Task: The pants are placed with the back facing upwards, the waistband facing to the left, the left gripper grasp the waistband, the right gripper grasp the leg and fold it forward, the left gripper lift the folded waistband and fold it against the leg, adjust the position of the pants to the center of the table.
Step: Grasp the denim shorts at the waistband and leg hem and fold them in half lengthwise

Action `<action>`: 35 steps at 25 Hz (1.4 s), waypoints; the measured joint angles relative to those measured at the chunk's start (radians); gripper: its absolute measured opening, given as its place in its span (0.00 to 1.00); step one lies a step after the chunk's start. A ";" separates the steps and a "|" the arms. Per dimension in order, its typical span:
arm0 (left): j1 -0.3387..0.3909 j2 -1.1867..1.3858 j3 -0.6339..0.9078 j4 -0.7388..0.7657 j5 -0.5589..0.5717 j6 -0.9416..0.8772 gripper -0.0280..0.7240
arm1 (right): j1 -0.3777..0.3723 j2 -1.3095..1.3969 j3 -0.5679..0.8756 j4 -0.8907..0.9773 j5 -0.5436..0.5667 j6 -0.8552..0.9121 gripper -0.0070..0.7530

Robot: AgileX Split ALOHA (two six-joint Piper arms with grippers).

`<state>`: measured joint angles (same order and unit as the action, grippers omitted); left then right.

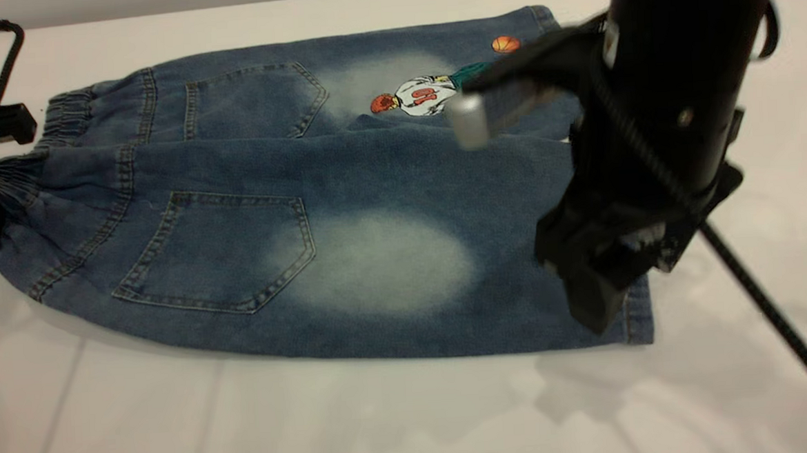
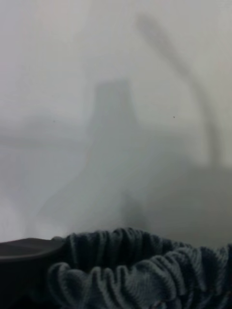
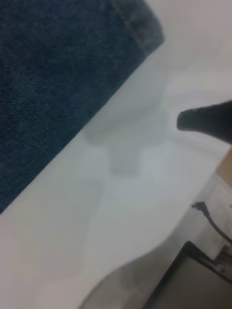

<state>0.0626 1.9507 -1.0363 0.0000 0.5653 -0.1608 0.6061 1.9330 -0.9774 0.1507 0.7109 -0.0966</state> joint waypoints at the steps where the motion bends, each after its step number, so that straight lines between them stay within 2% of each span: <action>1: 0.000 0.000 0.000 0.000 0.000 0.000 0.12 | 0.001 0.013 -0.001 0.000 -0.014 0.001 0.66; 17: 0.000 0.000 0.000 -0.007 -0.023 0.005 0.12 | 0.001 0.166 -0.007 -0.010 -0.133 0.005 0.66; 26: 0.000 0.000 0.000 -0.007 -0.025 0.005 0.12 | 0.000 0.167 -0.007 -0.094 -0.168 0.079 0.66; 35: 0.000 0.000 0.000 -0.008 -0.025 0.005 0.12 | -0.032 0.175 -0.007 -0.135 -0.181 0.104 0.65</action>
<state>0.0626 1.9507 -1.0363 -0.0081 0.5407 -0.1559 0.5739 2.1076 -0.9848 0.0156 0.5299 0.0076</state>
